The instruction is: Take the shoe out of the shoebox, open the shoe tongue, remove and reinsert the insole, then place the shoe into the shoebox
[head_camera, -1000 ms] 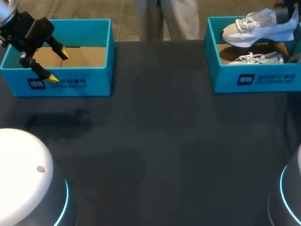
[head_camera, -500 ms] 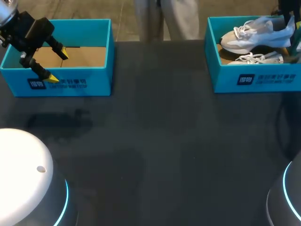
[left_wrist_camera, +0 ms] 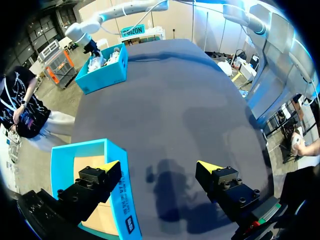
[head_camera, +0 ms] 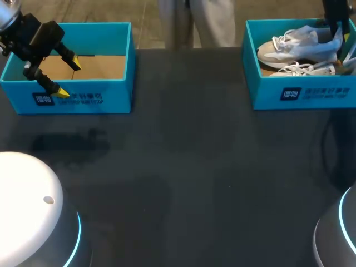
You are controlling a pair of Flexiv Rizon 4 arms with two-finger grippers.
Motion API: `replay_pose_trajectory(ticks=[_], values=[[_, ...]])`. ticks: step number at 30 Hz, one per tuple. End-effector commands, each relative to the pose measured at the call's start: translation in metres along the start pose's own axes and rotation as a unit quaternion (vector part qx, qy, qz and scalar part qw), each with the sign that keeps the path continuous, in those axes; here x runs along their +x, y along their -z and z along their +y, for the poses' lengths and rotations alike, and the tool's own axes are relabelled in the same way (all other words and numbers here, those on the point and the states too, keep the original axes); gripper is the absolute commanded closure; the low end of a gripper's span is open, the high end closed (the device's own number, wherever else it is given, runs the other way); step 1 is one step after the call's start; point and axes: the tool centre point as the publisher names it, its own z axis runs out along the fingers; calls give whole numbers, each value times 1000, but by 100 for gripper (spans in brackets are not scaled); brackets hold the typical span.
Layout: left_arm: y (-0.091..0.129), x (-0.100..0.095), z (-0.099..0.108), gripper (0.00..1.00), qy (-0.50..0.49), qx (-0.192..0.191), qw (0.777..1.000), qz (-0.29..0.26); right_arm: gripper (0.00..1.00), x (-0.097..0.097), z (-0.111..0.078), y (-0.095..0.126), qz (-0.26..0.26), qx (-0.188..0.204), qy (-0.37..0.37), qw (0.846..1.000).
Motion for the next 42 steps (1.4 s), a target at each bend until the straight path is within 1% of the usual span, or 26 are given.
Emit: replay_pose_trajectory(ticks=[1, 9, 17, 20, 21, 22, 23, 24, 25, 32, 33, 34, 36, 37, 39, 40, 42], values=[[0, 0, 0, 0, 0, -1, 1000, 0, 100, 3, 7, -10, -2, 6, 0, 1000], [0, 0, 0, 0, 0, -1, 1000, 0, 100, 8, 10, -19, 5, 2, 6, 1000], [0, 0, 0, 0, 0, -1, 1000, 0, 100, 8, 10, -28, 9, 6, -5, 1000], [0, 0, 0, 0, 0, -1, 1000, 0, 100, 8, 10, -28, 10, 5, -5, 1000], [0, 0, 0, 0, 0, -1, 1000, 0, 95, 9, 11, -31, 11, 5, -6, 1000], [0, 0, 0, 0, 0, -1, 1000, 0, 92, 9, 11, -31, 12, 4, -6, 1000], [0, 0, 0, 0, 0, -1, 1000, 0, 84, 9, 11, -31, 12, 4, -7, 1000], [0, 0, 0, 0, 0, -1, 1000, 0, 80, 9, 11, -31, 14, 4, -8, 1000], [0, 0, 0, 0, 0, -1, 1000, 0, 79, 9, 11, -31, 14, 4, -9, 1000], [0, 0, 0, 0, 0, -1, 1000, 0, 79, 9, 11, -31, 14, 4, -9, 1000], [0, 0, 0, 0, 0, -1, 1000, 0, 66, 10, 10, -25, 18, 0, -6, 1000], [0, 0, 0, 0, 0, -1, 1000, 0, 64, 10, 7, -17, 20, -5, -3, 1000], [0, 0, 0, 0, 0, -1, 1000, 0, 58, 9, 5, -13, 22, -7, -2, 1000], [0, 0, 0, 0, 0, -1, 1000, 0, 51, 8, 4, -12, 24, -10, -2, 1000], [0, 0, 0, 0, 0, -1, 1000, 0, 6, 6, 1, -8, 27, -12, -3, 1000], [0, 0, 0, 0, 0, -1, 1000, 0, 0, 6, 1, -7, 27, -13, -3, 1000], [0, 0, 0, 0, 0, -1, 1000, 0, 0, 5, -2, -1, 29, -18, -3, 999]])
